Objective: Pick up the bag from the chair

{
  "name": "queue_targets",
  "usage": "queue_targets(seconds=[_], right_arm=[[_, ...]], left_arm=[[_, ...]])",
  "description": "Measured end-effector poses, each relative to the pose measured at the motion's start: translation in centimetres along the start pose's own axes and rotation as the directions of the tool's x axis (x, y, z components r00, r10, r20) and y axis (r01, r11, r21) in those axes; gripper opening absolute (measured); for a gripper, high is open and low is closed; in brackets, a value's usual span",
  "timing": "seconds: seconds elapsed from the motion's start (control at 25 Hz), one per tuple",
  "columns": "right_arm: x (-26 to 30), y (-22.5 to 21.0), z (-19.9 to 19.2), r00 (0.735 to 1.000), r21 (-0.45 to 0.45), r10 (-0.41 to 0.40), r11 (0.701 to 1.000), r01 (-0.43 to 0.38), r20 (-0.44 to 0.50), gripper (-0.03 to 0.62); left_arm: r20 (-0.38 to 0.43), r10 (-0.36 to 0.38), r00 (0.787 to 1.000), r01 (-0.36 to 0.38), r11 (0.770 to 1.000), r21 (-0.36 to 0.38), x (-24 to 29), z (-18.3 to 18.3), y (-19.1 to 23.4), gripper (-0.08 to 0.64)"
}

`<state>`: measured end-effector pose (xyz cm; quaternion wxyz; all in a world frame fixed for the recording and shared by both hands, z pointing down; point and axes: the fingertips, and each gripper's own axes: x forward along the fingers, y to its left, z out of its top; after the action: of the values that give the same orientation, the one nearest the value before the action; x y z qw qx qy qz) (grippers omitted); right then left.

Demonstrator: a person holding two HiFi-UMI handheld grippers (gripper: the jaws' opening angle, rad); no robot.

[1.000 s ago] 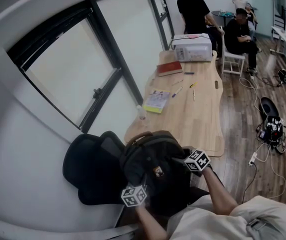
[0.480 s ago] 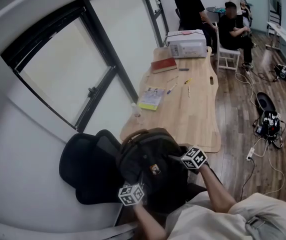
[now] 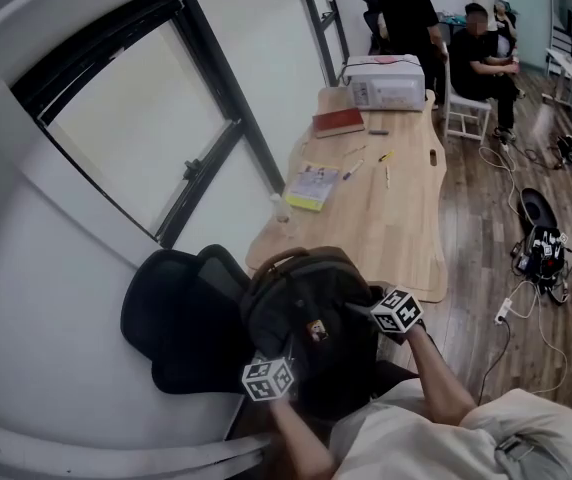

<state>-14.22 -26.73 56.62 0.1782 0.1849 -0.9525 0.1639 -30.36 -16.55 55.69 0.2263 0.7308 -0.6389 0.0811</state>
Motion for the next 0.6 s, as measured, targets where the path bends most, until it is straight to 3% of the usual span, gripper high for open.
queue_targets(seconds=[0.44, 0.6], right_arm=[[-0.3, -0.1, 0.7, 0.999, 0.0, -0.028, 1.0, 0.028, 0.041, 0.216], [-0.1, 0.7, 1.1, 0.999, 0.005, 0.0, 1.0, -0.001, 0.039, 0.215]], left_arm=[[0.006, 0.009, 1.0, -0.009, 0.999, 0.033, -0.6, 0.9, -0.6, 0.124], [0.006, 0.028, 1.0, -0.029, 0.999, 0.04, -1.6, 1.3, -0.4, 0.124]])
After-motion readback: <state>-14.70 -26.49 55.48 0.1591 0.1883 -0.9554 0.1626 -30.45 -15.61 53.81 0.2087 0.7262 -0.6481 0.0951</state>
